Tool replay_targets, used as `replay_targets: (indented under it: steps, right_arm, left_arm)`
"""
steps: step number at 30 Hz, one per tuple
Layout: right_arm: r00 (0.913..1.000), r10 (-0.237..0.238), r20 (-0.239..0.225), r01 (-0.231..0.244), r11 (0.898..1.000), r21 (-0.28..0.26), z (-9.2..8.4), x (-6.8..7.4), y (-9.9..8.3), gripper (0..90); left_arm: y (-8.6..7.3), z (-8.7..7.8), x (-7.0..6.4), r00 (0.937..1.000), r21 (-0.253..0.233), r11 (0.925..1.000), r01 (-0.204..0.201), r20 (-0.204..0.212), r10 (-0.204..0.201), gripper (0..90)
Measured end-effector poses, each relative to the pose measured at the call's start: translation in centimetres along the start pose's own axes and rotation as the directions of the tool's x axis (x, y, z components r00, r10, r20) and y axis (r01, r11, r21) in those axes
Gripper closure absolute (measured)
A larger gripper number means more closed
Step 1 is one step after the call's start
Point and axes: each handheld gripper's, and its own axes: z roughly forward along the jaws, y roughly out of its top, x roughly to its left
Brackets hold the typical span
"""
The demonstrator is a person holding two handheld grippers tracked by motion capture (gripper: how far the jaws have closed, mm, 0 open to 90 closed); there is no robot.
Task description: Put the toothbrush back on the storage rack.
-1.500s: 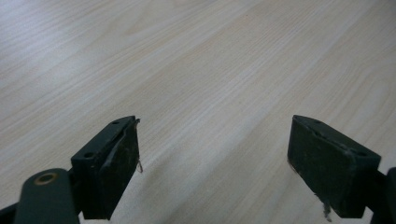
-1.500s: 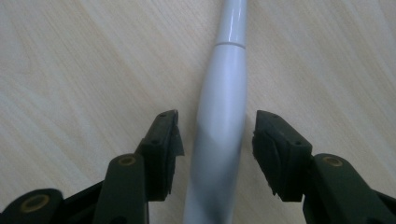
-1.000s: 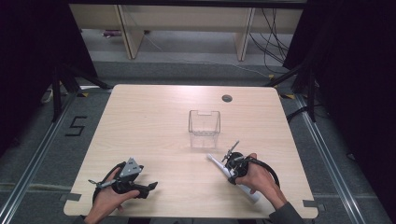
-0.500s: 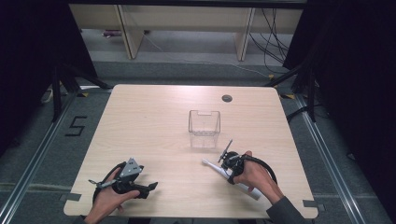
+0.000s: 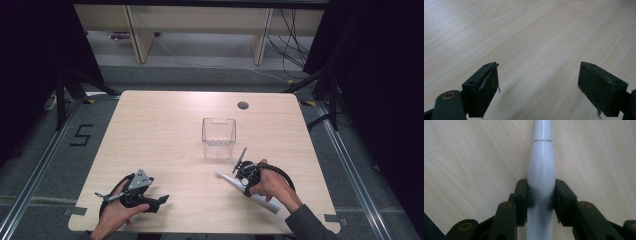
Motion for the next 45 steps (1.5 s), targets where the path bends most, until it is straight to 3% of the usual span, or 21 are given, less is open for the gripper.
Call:
replay_targets:
  steps: [6, 8, 10, 11, 12, 13, 14, 16, 17, 23, 27, 31, 32, 38, 40, 43, 44, 45]
  right_arm:
    - [1.0, 0.004, -0.005, -0.004, 1.0, -0.003, 0.0, 0.1, -0.1, 66.9]
    - [0.9997, -0.024, 0.003, 0.024, 1.0, -0.004, 0.0, -0.1, -0.2, 67.0]
    - [1.0, -0.008, -0.004, 0.008, 1.0, -0.012, 0.0, 0.2, -0.2, 67.0]
    - [0.9994, -0.036, -0.005, 0.035, 0.999, -0.022, -0.1, 0.1, -0.3, 67.0]
    - [0.9999, -0.012, 0.001, 0.012, 1.0, -0.017, -0.2, 0.3, -0.3, 67.0]
    - [0.9997, -0.024, -0.007, 0.024, 0.999, -0.022, -0.2, 0.3, -0.3, 67.0]
    - [0.9996, -0.026, 0.013, 0.026, 1.0, -0.013, -0.4, 0.3, -0.4, 67.0]
    - [0.9996, -0.029, -0.002, 0.029, 0.999, -0.035, -0.4, 0.3, -0.4, 67.0]
    - [0.9999, -0.008, 0.005, 0.009, 0.999, -0.032, -0.5, 0.4, -0.5, 67.0]
    - [0.9996, -0.029, 0.0, 0.029, 0.997, -0.072, -1.2, 0.3, -0.8, 67.1]
    - [0.9998, -0.021, 0.006, 0.022, 0.996, -0.091, -1.8, 0.3, -1.1, 67.1]
    - [0.9993, -0.016, 0.034, 0.021, 0.989, -0.148, -2.7, 0.3, -1.4, 67.2]
    - [0.9996, 0.007, 0.028, -0.002, 0.986, -0.166, -3.0, 0.5, -1.5, 67.2]
    - [0.9989, -0.016, 0.045, 0.028, 0.963, -0.269, -4.7, -0.1, -2.0, 67.2]
    - [0.9988, 0.007, 0.047, 0.007, 0.953, -0.303, -5.2, -0.1, -2.2, 67.2]
    - [0.9984, 0.025, 0.05, -0.005, 0.934, -0.358, -5.7, -0.4, -2.6, 67.2]
    - [0.9989, 0.037, 0.027, -0.024, 0.921, -0.39, -5.8, -0.4, -2.6, 67.2]
    - [0.9986, 0.044, 0.03, -0.028, 0.915, -0.404, -6.0, -0.4, -2.7, 67.2]
  left_arm:
    - [0.0, 0.0, 0.0, 1.0, -0.001, 1.0, 0.001, 0.001, -0.001, 16.2]
    - [0.0, 0.0, 0.0, 1.0, 0.0, 1.0, 0.001, 0.0, -0.001, 16.2]
    - [0.0, 0.0, 0.0, 1.0, 0.0, 1.0, 0.0, -0.001, 0.0, 16.2]
    - [0.0, 0.0, 0.0, 1.0, -0.001, 1.0, 0.002, -0.001, -0.002, 16.2]
    - [0.0, 0.0, 0.1, 1.0, -0.003, 1.0, -0.002, -0.006, 0.002, 16.2]
    - [0.0, 0.0, 0.1, 1.0, -0.003, 1.0, -0.004, -0.007, 0.004, 16.2]
    - [0.0, 0.0, 0.1, 1.0, 0.001, 1.0, -0.002, -0.001, 0.002, 16.2]
    - [0.0, 0.0, 0.1, 0.9999, 0.001, 1.0, -0.008, -0.011, 0.008, 16.2]
    - [0.0, 0.0, 0.2, 0.9999, -0.001, 1.0, -0.01, -0.012, 0.01, 16.2]
    - [0.0, 0.0, 0.2, 0.9999, 0.0, 1.0, -0.006, -0.012, 0.006, 16.2]
    - [0.0, 0.0, 0.2, 0.9999, 0.001, 1.0, -0.006, -0.013, 0.006, 16.2]
    - [0.0, 0.1, 0.0, 0.9999, -0.01, 0.9998, 0.015, -0.002, -0.015, 16.2]
    - [0.0, 0.1, 0.0, 0.9999, -0.01, 0.9998, 0.015, -0.001, -0.015, 16.2]
    - [0.0, 0.0, 0.1, 1.0, 0.001, 1.0, 0.004, -0.005, -0.004, 16.2]
    - [0.0, 0.0, 0.1, 0.9999, 0.002, 0.9999, -0.01, -0.013, 0.01, 16.2]
    - [0.0, 0.0, 0.1, 1.0, -0.004, 1.0, 0.001, -0.01, -0.001, 16.2]
    - [0.0, 0.0, 0.1, 1.0, 0.004, 1.0, 0.0, -0.006, 0.001, 16.2]
    - [0.0, 0.0, 0.1, 1.0, 0.002, 1.0, 0.003, -0.006, -0.003, 16.2]
